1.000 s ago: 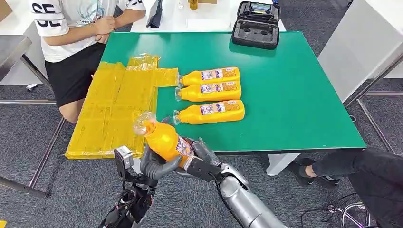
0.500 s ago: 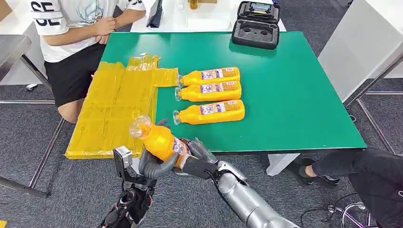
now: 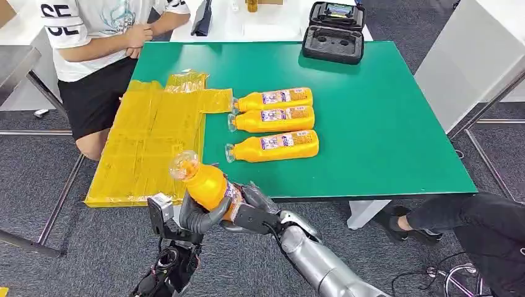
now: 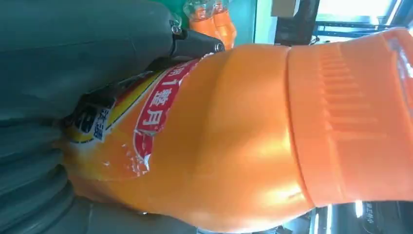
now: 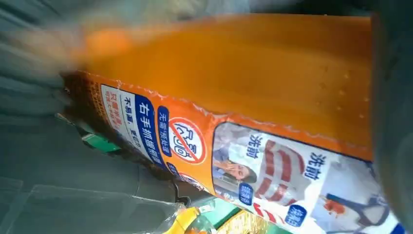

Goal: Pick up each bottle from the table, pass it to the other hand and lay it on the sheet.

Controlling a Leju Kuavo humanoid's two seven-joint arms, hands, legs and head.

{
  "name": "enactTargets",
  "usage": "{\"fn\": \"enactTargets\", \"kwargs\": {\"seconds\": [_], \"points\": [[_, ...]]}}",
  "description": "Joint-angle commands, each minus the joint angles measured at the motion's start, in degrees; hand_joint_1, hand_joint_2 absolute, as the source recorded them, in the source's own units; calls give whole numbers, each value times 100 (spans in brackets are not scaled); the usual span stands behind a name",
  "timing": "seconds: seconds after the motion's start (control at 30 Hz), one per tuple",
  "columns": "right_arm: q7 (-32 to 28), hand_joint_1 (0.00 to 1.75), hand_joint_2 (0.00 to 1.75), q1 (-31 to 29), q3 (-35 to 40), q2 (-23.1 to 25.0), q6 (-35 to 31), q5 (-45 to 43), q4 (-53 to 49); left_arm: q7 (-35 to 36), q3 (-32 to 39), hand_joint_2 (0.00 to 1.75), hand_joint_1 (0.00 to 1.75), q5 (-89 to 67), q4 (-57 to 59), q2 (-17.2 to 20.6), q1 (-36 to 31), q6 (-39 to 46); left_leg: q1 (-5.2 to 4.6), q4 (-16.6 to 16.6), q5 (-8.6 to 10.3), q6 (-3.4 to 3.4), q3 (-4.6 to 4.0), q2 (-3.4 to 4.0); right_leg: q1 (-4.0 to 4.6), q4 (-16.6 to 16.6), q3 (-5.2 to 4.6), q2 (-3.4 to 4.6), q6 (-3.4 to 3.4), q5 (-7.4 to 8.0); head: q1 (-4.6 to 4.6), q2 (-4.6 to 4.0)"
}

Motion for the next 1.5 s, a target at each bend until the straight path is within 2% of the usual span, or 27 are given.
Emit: {"fn": "enactTargets", "kwargs": {"seconds": [0.03, 0.07, 0.43, 0.57, 0.77, 0.93, 1.03, 1.17, 1.37, 1.4, 1.5], "points": [[-75, 0, 175, -129, 353, 107, -55, 8, 448, 0, -136, 175, 175, 25, 173, 21, -303, -24, 6, -1, -13, -9, 30, -1, 7, -3, 32, -2, -9, -12, 0, 0], [-121, 0, 0, -102, 261, 117, -122, -90, 351, -2, -116, 175, 175, 35, 132, 29, -290, -15, 4, -3, -7, -8, 18, -4, 5, -3, 20, -4, -7, -8, 0, 0], [-233, 0, 0, -160, 59, -23, -91, -568, 17, 21, 136, 175, 175, 30, -144, 139, -231, 221, 5, -1, -11, -10, 26, 3, 6, -2, 26, 2, -8, -10, 0, 0], [-326, 0, 0, -98, 51, -106, -118, -724, -226, -21, 363, 175, 175, -115, -373, 247, -216, 575, 5, 0, -9, -8, 18, 4, 5, -1, 18, 4, -7, -6, 0, 0], [-391, 0, 0, 140, 17, -268, -185, -932, -786, -130, 859, 175, 175, -576, -586, 434, -346, 1534, 5, -2, -6, -8, 17, 0, 6, -3, 17, 0, -7, -6, 0, 0], [-364, 0, 0, 539, -243, -451, -267, -1400, -2073, -80, 1258, 175, 175, -1616, -204, 770, -816, 2639, 10, -1, -11, -14, 29, -7, 11, -1, 31, -8, -12, -13, 0, 0], [-196, 0, 0, 734, -339, -553, -272, -1484, -2559, -42, 1338, 175, 175, -1852, 25, 816, -1077, 2688, 9, 4, -9, -12, 20, -4, 9, 3, 22, -4, -10, -11, 0, 0], [-171, 0, 0, 879, -480, -644, -266, -1570, -2731, 103, 1318, 175, 175, -2142, 161, 947, -1371, 2813, 10, 1, -6, -12, 24, -26, 10, 0, 32, -26, -9, -15, 2, 0], [-188, 0, 0, 926, -546, -666, -121, -1697, -2717, 394, 1277, 175, 175, -2632, 113, 1123, -1568, 2887, 14, 5, -17, -17, 41, -11, 13, 3, 47, -10, -14, -21, 0, 0], [-193, 0, 0, 904, -534, -674, -95, -1707, -2680, 523, 1189, 175, 175, -2877, 172, 1188, -1617, 2925, 18, 6, -28, -23, 64, -9, 18, 3, 69, -8, -20, -30, 0, 0], [-279, 0, 0, 757, -479, -682, 98, -1816, -2437, 1024, 1011, 175, 175, -3577, 429, 1524, -1964, 2782, 6, -2, -5, -10, 20, -4, 5, 0, 21, -3, -8, -7, 0, 0]]}}
